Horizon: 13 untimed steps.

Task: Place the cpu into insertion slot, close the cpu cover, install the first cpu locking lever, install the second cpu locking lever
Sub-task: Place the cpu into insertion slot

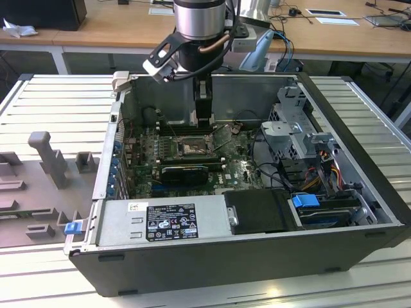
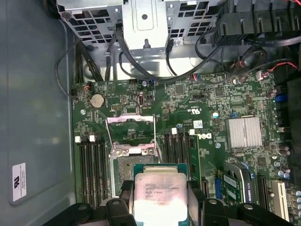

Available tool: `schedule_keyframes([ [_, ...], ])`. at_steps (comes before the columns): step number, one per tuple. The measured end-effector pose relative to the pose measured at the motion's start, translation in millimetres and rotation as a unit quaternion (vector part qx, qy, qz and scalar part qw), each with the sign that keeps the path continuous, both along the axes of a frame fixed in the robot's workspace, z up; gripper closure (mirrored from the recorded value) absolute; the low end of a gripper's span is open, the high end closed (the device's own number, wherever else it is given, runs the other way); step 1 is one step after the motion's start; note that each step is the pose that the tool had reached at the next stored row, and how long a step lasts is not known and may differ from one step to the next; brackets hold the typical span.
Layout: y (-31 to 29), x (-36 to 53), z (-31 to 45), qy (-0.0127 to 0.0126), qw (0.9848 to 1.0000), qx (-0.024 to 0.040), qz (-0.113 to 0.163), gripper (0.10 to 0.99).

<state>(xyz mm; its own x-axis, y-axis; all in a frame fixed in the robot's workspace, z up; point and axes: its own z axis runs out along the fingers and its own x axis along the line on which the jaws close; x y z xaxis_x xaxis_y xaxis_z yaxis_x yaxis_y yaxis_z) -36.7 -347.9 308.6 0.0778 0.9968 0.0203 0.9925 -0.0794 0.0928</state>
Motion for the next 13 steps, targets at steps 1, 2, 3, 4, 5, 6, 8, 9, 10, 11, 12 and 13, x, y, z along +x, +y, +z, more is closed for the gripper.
schedule_keyframes([
  [1,0.0,0.0,-0.6,0.0000,1.0000,0.0000,0.000,0.545],
  [2,0.0,0.0,-1.1,0.0000,1.0000,0.0000,0.000,0.545],
  [3,0.0,0.0,-1.5,0.0000,1.0000,0.0000,0.000,0.545],
  [4,0.0,0.0,-2.1,0.0000,1.0000,0.0000,0.000,0.545],
  [5,0.0,0.0,-3.0,0.0000,1.0000,0.0000,0.000,0.545],
  [6,0.0,0.0,-3.8,0.0000,1.0000,0.0000,0.000,0.545],
  [8,0.0,0.0,-5.8,0.0000,1.0000,0.0000,0.000,0.545],
  [9,0.1,0.0,-6.9,0.0000,1.0000,0.0000,0.000,0.545],
  [10,0.2,0.0,-7.8,-0.0001,1.0000,0.0001,0.000,0.545],
  [11,0.2,0.0,-8.4,0.0000,1.0000,0.0001,0.000,0.545],
  [12,0.2,0.0,-9.3,0.0000,1.0000,0.0001,0.000,0.545],
  [13,0.3,0.0,-10.2,0.0000,1.0000,0.0002,-0.001,0.545],
])
